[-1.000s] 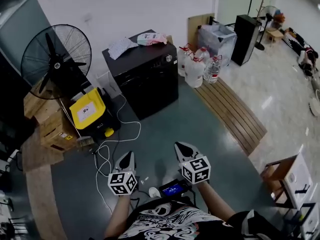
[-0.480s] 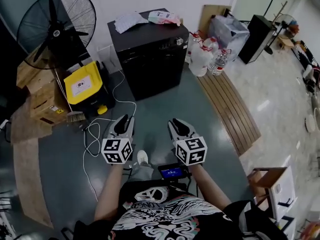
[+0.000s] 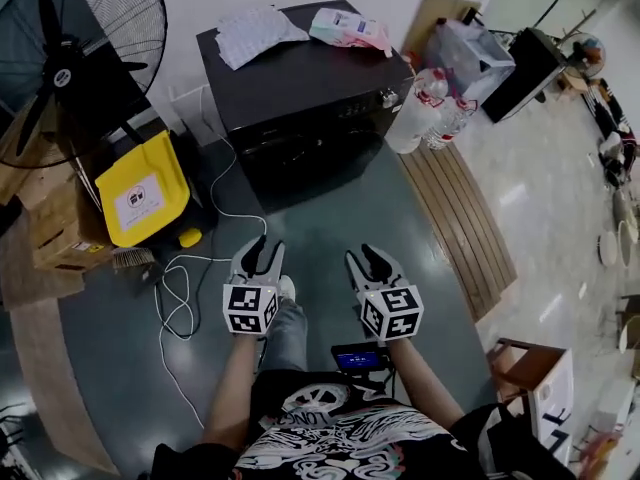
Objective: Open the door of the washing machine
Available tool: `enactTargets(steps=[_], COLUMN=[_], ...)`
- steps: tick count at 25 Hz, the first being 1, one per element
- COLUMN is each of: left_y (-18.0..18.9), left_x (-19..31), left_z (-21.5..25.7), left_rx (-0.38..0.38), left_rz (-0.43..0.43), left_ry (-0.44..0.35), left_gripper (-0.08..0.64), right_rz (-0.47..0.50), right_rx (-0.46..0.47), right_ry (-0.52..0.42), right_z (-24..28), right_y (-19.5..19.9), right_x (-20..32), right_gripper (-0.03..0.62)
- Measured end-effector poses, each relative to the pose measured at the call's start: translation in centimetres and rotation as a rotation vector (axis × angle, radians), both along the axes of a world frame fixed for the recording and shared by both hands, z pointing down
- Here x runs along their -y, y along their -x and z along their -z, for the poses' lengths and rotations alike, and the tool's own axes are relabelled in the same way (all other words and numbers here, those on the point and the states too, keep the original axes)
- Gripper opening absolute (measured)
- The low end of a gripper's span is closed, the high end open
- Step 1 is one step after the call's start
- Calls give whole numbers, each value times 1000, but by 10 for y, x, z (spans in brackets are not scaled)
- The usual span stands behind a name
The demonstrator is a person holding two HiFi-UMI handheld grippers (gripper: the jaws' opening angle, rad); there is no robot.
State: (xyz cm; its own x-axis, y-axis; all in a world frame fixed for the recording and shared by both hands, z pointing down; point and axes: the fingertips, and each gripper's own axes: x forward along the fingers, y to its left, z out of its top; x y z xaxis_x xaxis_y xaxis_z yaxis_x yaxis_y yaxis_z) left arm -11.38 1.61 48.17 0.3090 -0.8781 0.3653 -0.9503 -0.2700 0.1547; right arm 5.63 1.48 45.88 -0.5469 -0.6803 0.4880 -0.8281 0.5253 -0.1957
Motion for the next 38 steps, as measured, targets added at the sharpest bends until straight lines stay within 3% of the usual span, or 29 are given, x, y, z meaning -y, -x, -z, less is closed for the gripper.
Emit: enactTargets(steps=[6, 11, 19, 30, 38], left_y=[22, 30, 31, 12, 6], left_x=[99, 158, 206, 249, 261], left_z=[-75, -141, -202, -247, -253], left_rx=[20, 75, 125, 171, 165], left_rz=[-111, -214, -298, -356, -365], left_ry=[139, 223, 270, 281, 286], left_gripper=[143, 161, 163, 206, 143], right_rz=[-73, -96, -210, -253, -270], right_rx=[-34, -63, 63, 32, 25], right_ry=[75, 161, 273, 291, 303], right_z=[-33, -76, -110, -143, -151], right_y=[39, 57, 68, 48, 49], right_x=[96, 141, 168, 186, 183], right_gripper=[143, 143, 139, 135, 133])
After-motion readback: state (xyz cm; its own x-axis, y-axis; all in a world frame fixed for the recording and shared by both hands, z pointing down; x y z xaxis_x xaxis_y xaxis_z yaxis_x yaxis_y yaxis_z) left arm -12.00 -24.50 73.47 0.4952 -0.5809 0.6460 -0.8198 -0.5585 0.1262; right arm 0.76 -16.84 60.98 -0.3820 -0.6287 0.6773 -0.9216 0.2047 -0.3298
